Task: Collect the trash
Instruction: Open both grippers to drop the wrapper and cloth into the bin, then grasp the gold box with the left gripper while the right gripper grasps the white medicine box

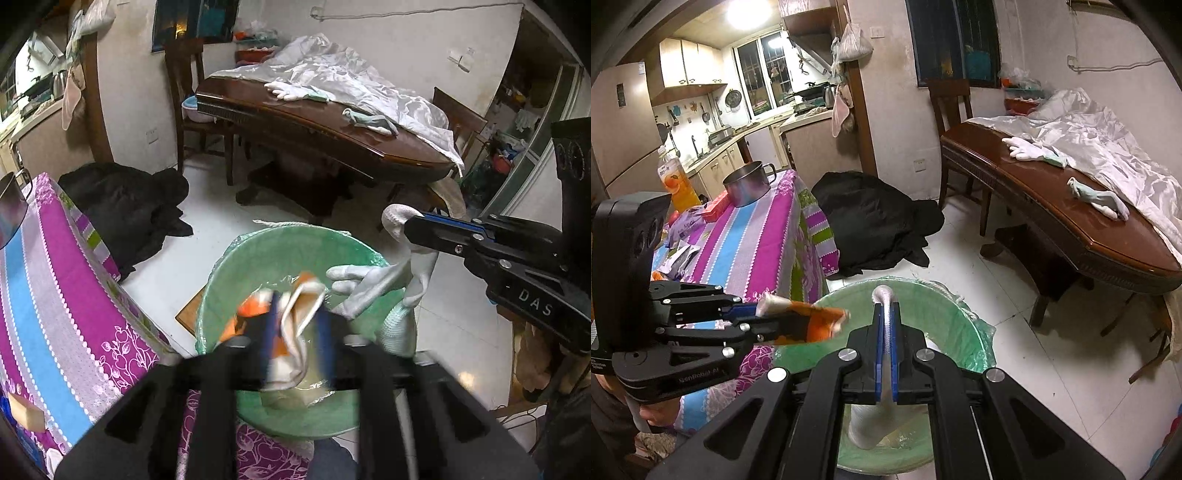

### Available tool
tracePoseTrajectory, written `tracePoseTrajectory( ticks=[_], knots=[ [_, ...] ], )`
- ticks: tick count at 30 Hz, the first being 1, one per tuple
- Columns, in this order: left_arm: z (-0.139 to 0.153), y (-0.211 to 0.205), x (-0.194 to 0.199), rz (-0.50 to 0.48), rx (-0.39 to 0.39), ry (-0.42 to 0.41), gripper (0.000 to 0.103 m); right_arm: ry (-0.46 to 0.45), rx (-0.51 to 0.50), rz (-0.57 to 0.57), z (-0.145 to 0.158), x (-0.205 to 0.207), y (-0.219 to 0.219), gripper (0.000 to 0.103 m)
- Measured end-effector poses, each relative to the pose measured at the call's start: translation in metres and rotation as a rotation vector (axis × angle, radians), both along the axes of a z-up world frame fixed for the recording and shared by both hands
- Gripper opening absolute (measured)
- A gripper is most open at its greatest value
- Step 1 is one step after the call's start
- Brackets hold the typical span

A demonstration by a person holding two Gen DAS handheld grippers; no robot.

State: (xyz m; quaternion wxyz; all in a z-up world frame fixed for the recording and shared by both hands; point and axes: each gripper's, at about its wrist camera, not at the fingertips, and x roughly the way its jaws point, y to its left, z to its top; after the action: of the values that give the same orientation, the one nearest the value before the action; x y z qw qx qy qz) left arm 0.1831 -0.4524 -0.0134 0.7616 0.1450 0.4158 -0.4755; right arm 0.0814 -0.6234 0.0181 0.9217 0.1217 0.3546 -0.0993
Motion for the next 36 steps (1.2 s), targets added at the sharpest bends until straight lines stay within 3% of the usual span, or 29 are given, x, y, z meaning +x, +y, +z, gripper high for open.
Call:
tracePoseTrajectory(
  ticks=[1, 2, 3, 5, 13, 16, 18, 21, 23, 27, 31, 36],
  knots=[
    [0.000, 0.001, 0.001, 0.009, -0.004, -0.002, 0.061, 0.001, 0.005, -0.003, -0.001, 0.001, -0.001, 0.006],
    [0.001, 0.003, 0.002, 0.016, -0.007, -0.003, 0.068, 0.000, 0.005, -0.011, -0.002, 0.001, -0.001, 0.014],
    [0.001, 0.004, 0.003, 0.025, -0.009, -0.001, 0.068, -0.004, 0.004, -0.016, -0.002, 0.000, -0.003, 0.026],
    [0.001, 0.007, 0.006, 0.037, -0.012, 0.006, 0.068, -0.011, 0.008, -0.024, -0.002, -0.001, -0.004, 0.035],
    [0.004, 0.022, 0.006, 0.060, -0.016, -0.014, 0.068, -0.036, -0.011, -0.013, 0.004, -0.005, 0.007, 0.035],
    [0.009, 0.038, 0.001, 0.076, -0.024, -0.046, 0.068, -0.071, -0.062, 0.016, 0.014, -0.010, 0.027, 0.036],
    [0.016, 0.062, -0.010, 0.092, -0.034, -0.104, 0.068, -0.114, -0.097, 0.055, 0.021, -0.018, 0.049, 0.044],
    [0.020, 0.112, -0.021, 0.136, -0.046, -0.164, 0.069, -0.186, -0.088, 0.133, 0.020, -0.028, 0.085, 0.059],
    [0.018, 0.153, -0.021, 0.191, -0.055, -0.169, 0.069, -0.207, -0.055, 0.186, 0.012, -0.028, 0.107, 0.061],
    [0.008, 0.259, -0.014, 0.381, -0.066, -0.165, 0.069, -0.209, 0.006, 0.317, -0.012, -0.014, 0.161, 0.062],
    [0.001, 0.373, -0.007, 0.607, -0.051, -0.154, 0.068, -0.188, -0.001, 0.472, -0.027, 0.009, 0.226, 0.063],
    [-0.006, 0.477, -0.001, 0.803, -0.079, -0.088, 0.068, -0.138, -0.022, 0.672, -0.042, 0.044, 0.310, 0.063]
  ],
)
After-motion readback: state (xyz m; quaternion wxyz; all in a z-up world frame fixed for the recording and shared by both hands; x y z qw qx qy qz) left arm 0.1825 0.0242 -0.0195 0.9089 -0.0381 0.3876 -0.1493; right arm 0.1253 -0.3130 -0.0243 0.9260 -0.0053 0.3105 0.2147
